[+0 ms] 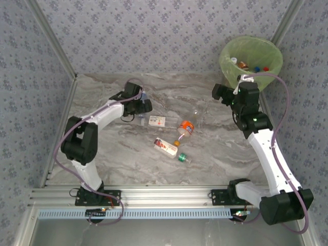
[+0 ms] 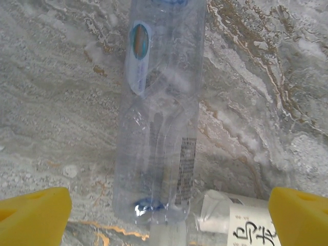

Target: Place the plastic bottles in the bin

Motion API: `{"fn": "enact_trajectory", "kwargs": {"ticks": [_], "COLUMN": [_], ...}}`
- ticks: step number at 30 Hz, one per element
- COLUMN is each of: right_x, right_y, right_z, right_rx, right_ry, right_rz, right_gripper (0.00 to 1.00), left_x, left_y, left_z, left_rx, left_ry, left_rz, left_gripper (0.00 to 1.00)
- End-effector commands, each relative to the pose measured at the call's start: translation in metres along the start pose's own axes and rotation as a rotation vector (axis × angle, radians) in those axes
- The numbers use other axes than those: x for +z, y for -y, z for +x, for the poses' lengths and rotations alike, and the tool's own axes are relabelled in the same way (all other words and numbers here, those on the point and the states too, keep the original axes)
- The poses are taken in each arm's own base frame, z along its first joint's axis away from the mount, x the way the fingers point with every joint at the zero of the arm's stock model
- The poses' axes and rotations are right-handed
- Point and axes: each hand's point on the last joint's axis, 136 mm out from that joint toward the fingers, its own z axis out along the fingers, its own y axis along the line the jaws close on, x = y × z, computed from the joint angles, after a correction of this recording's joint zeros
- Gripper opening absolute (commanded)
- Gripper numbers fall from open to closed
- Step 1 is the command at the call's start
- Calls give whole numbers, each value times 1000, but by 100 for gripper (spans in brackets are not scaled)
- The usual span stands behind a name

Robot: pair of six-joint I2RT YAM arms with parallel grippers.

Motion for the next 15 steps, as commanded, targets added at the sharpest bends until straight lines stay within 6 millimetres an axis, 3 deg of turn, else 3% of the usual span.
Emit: {"fn": "enact_trajectory", "kwargs": {"ticks": [1,8,15], "right_x": [-5,-2,2], "right_y": [10,11,10], "right_z": [6,8,12], "right_rx": [-10,4,19], "right_ry": [-7,-12,-27], "right_rz": [48,52,49], "right_gripper": [98,98,98], "left_x": [10,30,48], "left_y": [-3,-6,-17], "left_z": [2,-3,-4], "left_rx": [71,93,93], "left_ry": [-53,-78,-96], "left_rz": [-35,-80,-112], "left_gripper": [98,91,73]}}
